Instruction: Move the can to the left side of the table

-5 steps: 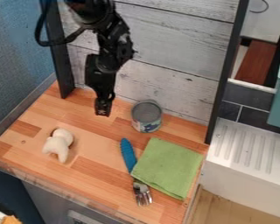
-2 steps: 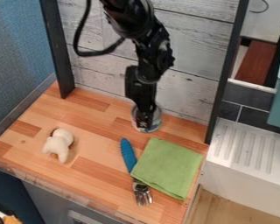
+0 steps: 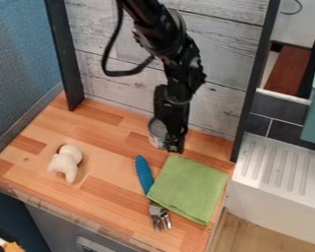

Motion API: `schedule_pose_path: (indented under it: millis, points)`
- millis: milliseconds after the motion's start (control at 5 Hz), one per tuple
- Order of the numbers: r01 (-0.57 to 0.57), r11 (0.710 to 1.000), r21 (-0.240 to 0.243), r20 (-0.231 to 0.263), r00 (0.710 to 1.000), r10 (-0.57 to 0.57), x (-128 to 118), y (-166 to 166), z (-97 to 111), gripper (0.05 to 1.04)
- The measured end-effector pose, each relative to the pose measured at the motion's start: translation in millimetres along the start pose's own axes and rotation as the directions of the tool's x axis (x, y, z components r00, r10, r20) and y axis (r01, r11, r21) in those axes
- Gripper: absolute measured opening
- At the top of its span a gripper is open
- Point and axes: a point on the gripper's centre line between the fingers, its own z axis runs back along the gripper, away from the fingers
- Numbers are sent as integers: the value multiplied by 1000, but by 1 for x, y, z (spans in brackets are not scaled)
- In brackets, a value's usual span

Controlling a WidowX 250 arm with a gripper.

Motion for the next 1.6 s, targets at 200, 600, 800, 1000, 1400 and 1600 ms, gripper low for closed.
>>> schedule_pose_path:
  millis: [200,600,800,1000,1400,1600]
  points:
    - [18,1000,9,-46,999,-17,-11,2,-12,999]
    - [24,1000,20,-67,997,-23,-20,-9,-31,999]
    - [23,1000,9,-59,998,-22,-22,-18,-34,999]
    - [19,1000,7,-39,999,-19,-17,-23,-34,999]
    - [-18,999,30,14,1000,17,4,-28,-34,998]
    - [-40,999,21,44,998,39,19,-31,-35,999]
